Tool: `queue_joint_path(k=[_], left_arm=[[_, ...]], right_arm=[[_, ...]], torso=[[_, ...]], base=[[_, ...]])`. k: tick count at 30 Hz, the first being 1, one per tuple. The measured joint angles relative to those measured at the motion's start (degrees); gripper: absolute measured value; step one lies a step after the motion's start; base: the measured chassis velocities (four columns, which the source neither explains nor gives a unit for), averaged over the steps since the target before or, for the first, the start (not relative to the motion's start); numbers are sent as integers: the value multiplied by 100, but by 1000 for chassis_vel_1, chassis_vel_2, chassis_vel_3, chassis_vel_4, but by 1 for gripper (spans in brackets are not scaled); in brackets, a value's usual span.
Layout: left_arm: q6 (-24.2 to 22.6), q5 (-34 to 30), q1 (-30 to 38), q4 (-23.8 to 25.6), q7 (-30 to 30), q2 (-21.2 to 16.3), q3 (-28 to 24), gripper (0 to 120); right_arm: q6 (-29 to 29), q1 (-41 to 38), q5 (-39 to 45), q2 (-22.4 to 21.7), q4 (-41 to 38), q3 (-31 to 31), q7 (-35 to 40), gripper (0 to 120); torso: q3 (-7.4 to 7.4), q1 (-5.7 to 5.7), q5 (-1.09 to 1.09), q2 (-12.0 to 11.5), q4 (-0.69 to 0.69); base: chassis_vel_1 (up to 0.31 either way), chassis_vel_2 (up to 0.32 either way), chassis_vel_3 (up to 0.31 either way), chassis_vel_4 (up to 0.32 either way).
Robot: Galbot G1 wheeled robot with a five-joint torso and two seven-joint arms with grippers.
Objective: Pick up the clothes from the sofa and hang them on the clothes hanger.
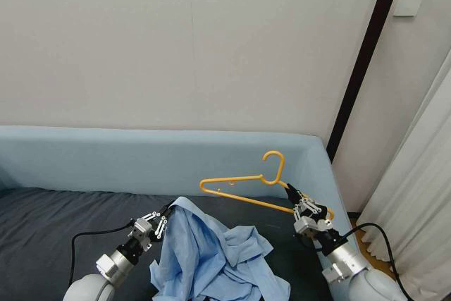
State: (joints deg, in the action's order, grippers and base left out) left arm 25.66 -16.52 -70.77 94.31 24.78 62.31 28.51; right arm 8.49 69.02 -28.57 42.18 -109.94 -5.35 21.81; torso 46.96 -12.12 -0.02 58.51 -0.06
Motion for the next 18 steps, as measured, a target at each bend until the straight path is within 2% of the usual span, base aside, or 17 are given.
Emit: queue_joint_path(k=[12,18], left_arm=[[-73,-274,19,63,-62,-205,9,0],[-82,-342,-53,161,-80,-216,41,0]], right_arm=[[199,693,-607,206,-20,360,184,4],[-233,627,-510,411,228,750,183,4]], torso=[[0,-1,0,0,0],[0,-1,0,0,-1]], base=[[0,0,0,0],[0,0,0,0]])
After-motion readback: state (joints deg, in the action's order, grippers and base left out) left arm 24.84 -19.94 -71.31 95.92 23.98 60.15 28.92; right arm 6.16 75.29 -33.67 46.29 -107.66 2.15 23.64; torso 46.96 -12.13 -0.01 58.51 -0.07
